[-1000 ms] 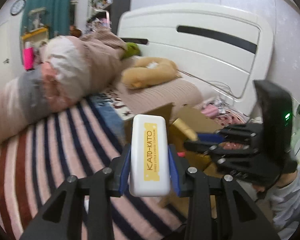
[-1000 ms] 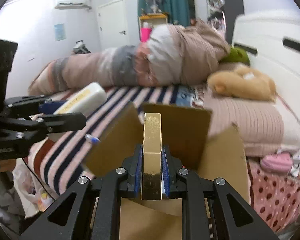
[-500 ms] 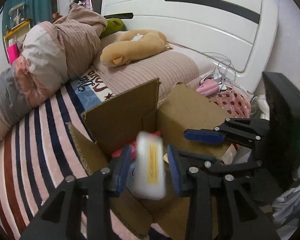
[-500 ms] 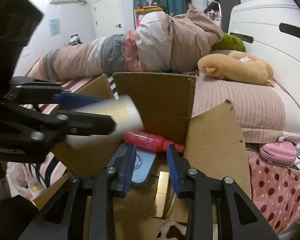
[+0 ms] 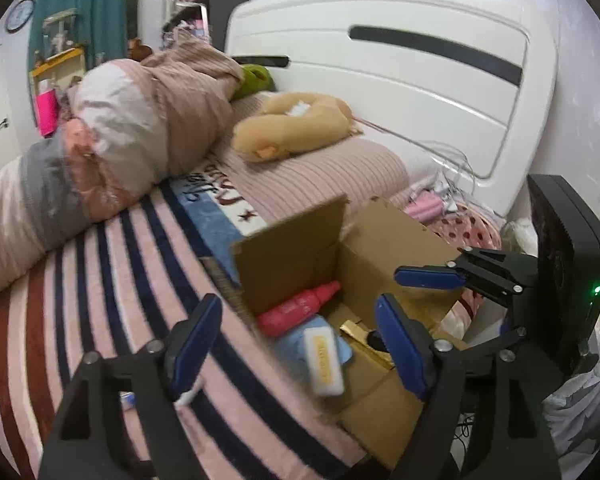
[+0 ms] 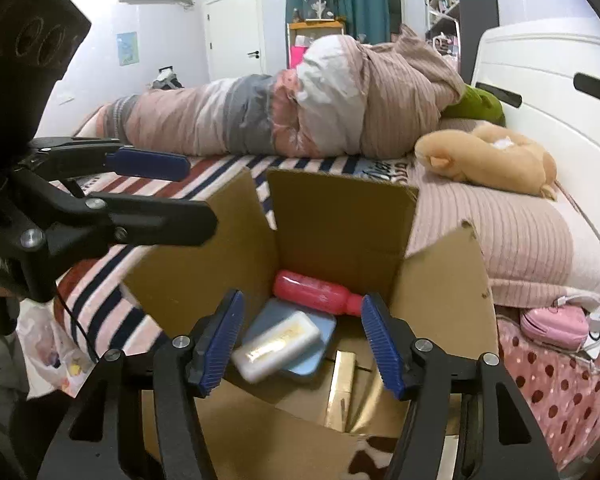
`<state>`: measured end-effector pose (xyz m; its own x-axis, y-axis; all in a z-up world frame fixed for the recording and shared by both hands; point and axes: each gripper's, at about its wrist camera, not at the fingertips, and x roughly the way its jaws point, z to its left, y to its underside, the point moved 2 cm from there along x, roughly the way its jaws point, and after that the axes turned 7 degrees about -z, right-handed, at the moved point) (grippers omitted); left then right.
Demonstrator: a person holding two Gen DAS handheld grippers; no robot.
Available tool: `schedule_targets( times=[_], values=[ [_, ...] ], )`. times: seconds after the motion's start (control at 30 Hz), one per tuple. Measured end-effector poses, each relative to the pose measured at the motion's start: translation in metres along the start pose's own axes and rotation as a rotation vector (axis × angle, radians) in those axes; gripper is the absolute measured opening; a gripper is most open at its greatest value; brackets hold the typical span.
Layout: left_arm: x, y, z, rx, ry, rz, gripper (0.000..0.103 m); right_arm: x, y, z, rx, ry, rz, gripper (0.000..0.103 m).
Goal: Organize rigid objects
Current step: 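Lower both tubes into the cardboard box and open both grippers, then grasp the white pump bottle with the right gripper while the left grasps the blue-capped lens case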
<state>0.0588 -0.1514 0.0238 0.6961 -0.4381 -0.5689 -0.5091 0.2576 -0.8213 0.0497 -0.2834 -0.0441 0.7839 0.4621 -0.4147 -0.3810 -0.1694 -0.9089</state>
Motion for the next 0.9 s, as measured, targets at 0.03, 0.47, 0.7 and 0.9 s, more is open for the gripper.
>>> schedule_targets(
  times=[0.03,0.47,0.7,0.9],
  values=[
    [-0.007,0.001,0.006,-0.008,-0.013,-0.011,0.083,-0.002,-0.004,0.007,-0.007,-0.005,-0.006,0.058],
    [-0.090,0.081,0.135,-0.125,-0.265,-0.039,0.083,0.012,-0.047,0.133,-0.148,-0.139,-0.025,0.058],
    [-0.075,0.147,0.192,-0.204,-0.255,0.017,0.083,0.071,-0.032,0.192,-0.165,-0.224,0.120,0.058],
    [-0.035,0.178,0.216,-0.255,-0.196,0.060,0.083,0.137,-0.001,0.205,-0.144,-0.225,0.279,0.058]
  ],
)
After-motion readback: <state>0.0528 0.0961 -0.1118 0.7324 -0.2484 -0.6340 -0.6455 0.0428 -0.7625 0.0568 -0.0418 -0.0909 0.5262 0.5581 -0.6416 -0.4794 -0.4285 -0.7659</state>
